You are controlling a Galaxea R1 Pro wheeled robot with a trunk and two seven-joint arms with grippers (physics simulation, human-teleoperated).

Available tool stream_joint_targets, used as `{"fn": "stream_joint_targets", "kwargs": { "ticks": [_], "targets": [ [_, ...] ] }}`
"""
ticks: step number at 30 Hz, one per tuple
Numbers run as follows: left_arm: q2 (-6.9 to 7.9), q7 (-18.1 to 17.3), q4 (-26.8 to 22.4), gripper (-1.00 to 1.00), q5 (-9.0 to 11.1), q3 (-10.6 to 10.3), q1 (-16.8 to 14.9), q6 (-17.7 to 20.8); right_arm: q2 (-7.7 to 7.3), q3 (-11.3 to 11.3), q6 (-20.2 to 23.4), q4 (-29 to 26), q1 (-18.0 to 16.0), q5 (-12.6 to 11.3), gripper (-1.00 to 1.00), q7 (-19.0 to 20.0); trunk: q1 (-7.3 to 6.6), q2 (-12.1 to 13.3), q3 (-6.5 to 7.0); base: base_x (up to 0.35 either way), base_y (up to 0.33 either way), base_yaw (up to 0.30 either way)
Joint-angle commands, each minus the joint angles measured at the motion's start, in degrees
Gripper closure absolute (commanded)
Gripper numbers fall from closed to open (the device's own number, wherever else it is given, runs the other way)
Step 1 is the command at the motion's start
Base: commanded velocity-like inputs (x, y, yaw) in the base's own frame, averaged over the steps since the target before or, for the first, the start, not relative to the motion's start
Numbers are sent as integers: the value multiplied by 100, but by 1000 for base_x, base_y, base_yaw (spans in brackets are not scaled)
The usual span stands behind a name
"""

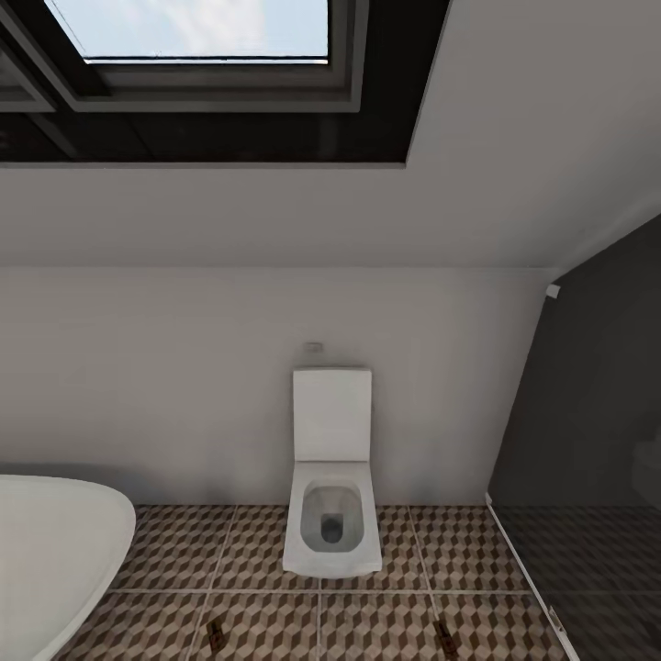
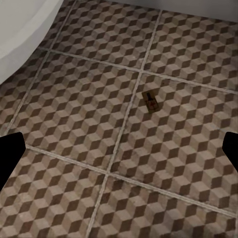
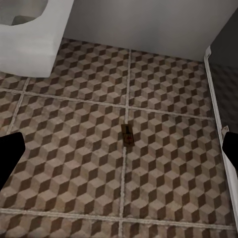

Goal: Take the four mousetraps from the cabinet in the bathroom and place them on the bathroom floor. Make sure all four end up on the same floor surface, and ensure that at least two of them are either under or directly next to the same bathroom sink.

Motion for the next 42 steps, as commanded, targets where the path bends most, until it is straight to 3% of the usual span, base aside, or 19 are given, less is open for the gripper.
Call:
{"fn": "stream_joint_targets", "kwargs": {
  "ticks": [1, 42],
  "targets": [
    [1, -40, 25, -100, 41, 22, -8, -31, 0, 37, -30, 22, -8, 1, -100, -10, 3, -5, -2, 0, 0, 0],
    [3, -32, 25, -100, 35, 22, -9, -31, 0, 37, -30, 25, -10, 1, -100, -10, 3, -5, -2, 0, 0, 0]
  ]
}}
